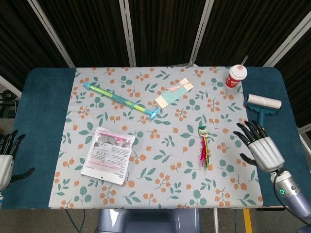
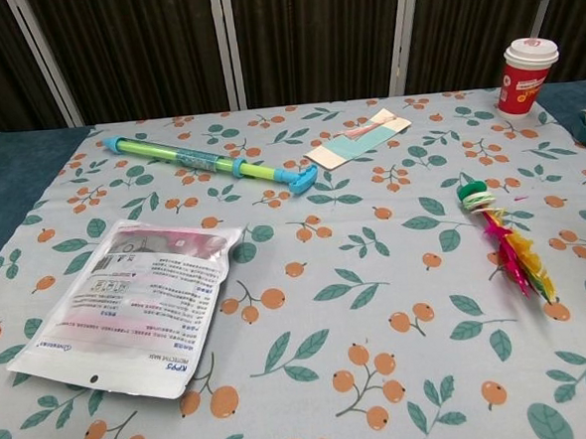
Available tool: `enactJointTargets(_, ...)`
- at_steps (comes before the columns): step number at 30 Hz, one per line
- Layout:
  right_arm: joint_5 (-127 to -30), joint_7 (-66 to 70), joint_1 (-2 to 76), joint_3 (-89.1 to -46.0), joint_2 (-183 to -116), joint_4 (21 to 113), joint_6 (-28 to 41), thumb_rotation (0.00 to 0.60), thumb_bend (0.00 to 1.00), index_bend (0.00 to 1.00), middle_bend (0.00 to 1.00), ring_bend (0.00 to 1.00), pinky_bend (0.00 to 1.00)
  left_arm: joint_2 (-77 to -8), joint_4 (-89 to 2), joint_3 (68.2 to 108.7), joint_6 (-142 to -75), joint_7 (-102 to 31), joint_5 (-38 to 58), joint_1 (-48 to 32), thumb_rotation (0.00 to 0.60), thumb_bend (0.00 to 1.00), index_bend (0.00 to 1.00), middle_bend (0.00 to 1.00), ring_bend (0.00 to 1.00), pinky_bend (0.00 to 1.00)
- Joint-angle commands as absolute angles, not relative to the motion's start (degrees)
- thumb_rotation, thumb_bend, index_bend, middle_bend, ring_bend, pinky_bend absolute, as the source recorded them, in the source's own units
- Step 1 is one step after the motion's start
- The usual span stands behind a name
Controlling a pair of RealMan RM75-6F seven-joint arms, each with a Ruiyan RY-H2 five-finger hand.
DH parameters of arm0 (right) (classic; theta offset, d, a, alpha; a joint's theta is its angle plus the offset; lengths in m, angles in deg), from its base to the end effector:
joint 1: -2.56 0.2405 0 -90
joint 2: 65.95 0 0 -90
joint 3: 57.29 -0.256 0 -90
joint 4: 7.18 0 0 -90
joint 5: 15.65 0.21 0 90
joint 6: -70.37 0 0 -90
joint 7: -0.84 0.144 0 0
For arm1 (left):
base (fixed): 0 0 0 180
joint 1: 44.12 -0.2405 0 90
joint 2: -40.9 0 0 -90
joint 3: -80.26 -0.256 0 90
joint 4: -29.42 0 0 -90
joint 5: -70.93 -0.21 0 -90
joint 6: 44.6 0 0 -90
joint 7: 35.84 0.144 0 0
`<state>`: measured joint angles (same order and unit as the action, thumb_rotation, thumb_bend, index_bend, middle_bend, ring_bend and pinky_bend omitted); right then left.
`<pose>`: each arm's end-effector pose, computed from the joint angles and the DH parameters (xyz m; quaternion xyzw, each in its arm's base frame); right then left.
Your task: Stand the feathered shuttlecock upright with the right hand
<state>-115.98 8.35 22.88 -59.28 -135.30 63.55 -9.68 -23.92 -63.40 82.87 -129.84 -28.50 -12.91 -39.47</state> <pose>-0.2949 -0.2664 0.1390 0.7444 -0.2301 0.3998 0.4827 -0.3140 0.1787 0.1561 -0.6032 -0.3656 -0.3489 0.6170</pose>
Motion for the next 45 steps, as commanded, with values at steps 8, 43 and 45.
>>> enactJointTargets(8, -128.0, 11.4, 30.5, -54.9, -141.0, 52.8, -10.3, 0.600, 0.15, 0.32, 0.15, 0.00, 0.00, -24.2, -63.5, 82.9, -130.0, -27.7, -12.9, -39.5, 0.552, 0.14, 0.09, 0.00, 0.00, 0.00)
enactJointTargets(43, -126.3, 5.4, 36.3, -50.2, -149.5, 49.3, -1.6, 0.600, 0.15, 0.43, 0.19, 0.00, 0.00, -23.8, -63.4, 82.8, -129.5, -28.5, -13.0, -39.3, 0.553, 0.14, 0.09, 0.00, 0.00, 0.00)
enactJointTargets(45, -126.0, 5.0, 36.3, -50.1, -149.5, 49.5, -1.5, 0.600, 0.15, 0.43, 0.19, 0.00, 0.00, -23.8, -63.4, 82.8, -129.4, -28.6, -13.0, -39.3, 0.552, 0.14, 0.09, 0.00, 0.00, 0.00)
